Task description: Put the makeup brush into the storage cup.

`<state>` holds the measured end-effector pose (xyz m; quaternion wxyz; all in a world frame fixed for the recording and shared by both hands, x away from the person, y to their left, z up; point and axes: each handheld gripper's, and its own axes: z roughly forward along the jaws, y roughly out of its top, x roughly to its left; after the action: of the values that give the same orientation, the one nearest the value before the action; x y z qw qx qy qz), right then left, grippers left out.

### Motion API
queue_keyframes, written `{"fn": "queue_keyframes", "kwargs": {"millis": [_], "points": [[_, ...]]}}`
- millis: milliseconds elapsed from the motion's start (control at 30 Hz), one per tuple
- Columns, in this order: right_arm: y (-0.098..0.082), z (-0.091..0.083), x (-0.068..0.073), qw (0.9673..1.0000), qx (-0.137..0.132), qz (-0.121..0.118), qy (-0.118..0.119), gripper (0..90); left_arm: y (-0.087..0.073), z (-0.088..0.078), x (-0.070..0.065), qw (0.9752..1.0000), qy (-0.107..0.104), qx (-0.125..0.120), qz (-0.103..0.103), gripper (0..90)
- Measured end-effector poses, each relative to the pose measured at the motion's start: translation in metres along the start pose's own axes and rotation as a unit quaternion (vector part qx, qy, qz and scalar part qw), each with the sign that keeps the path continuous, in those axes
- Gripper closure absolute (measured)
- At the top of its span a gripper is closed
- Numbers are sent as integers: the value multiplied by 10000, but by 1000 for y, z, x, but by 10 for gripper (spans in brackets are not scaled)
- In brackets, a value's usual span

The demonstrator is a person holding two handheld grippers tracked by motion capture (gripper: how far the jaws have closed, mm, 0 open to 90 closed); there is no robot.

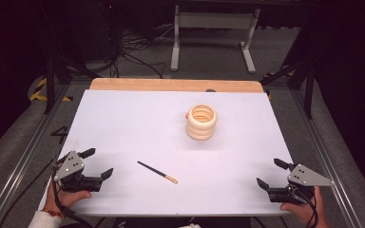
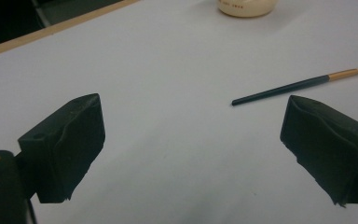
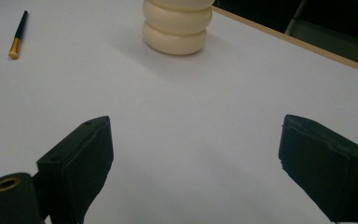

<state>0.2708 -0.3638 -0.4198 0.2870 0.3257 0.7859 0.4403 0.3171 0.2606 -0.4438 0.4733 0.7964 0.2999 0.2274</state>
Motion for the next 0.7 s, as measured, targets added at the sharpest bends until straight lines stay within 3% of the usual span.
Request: {"fn": "queue_keyframes", "kwargs": {"millis": [433,700], "points": [[2,9,1,9998,181,-7,131,116,1,5,-4,9990,-264,328,144,101],[2,9,2,9996,222,14,173,120,15,15,-9,9961,-531,552,436,127]]}}
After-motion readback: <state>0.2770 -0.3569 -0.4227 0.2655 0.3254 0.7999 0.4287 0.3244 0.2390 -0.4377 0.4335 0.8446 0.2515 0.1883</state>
